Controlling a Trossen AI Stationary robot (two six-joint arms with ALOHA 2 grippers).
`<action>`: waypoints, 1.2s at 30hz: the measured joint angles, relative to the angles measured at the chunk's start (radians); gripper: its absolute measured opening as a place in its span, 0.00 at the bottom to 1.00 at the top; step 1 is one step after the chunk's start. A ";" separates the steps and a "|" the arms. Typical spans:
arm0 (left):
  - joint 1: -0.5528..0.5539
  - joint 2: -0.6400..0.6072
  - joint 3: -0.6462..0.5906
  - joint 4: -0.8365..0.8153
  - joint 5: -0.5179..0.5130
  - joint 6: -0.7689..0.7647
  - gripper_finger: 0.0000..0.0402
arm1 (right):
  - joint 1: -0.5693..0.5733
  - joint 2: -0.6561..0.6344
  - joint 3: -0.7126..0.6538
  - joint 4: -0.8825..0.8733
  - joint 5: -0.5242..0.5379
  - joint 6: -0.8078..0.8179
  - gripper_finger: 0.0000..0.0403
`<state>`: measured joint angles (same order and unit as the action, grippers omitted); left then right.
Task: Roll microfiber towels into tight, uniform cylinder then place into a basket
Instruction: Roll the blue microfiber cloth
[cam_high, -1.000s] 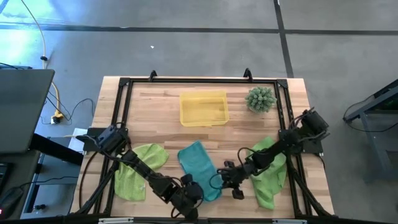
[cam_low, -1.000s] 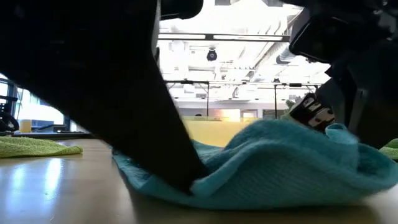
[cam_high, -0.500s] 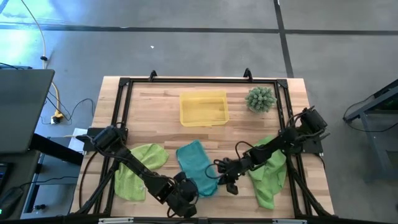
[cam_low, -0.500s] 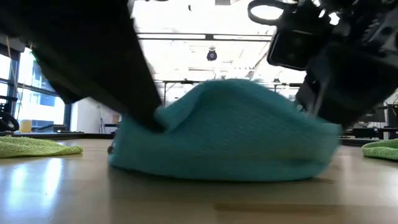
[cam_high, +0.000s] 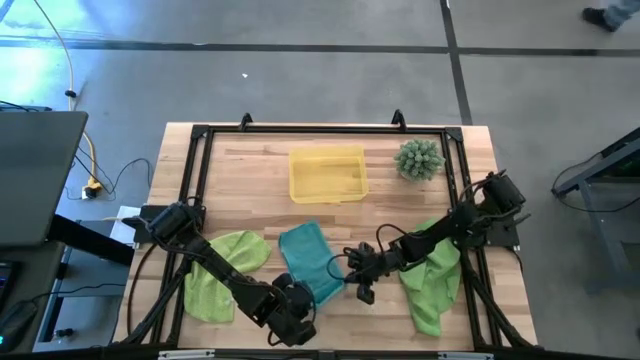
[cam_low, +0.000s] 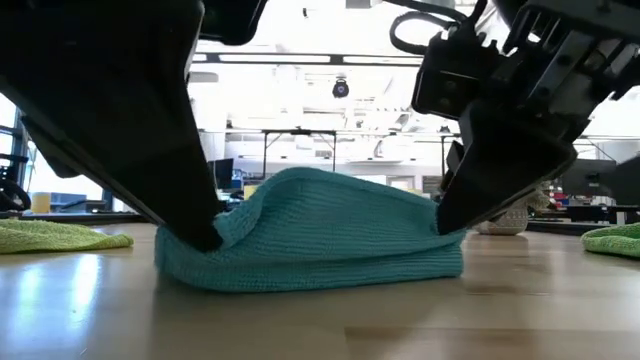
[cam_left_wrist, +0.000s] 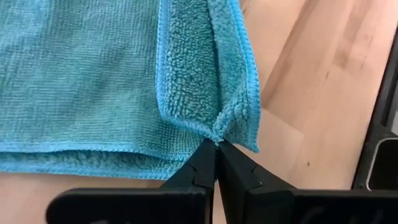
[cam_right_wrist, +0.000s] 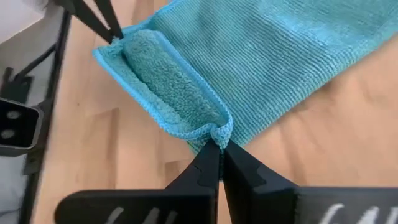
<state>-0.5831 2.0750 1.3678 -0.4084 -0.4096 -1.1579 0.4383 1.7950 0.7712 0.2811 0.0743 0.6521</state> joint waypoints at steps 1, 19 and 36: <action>0.000 0.000 0.000 0.000 0.000 0.000 0.00 | 0.000 0.000 0.000 -0.001 0.001 -0.007 0.00; -0.001 0.000 0.000 -0.027 0.009 -0.018 0.00 | -0.012 -0.129 0.000 -0.156 -0.156 -0.248 0.26; 0.000 0.000 0.000 -0.040 0.002 0.036 0.00 | 0.121 -0.062 -0.001 -0.071 0.029 -1.046 0.41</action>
<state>-0.5827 2.0750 1.3678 -0.4484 -0.4080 -1.1224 0.5592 1.7330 0.7700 0.2106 0.1035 -0.3939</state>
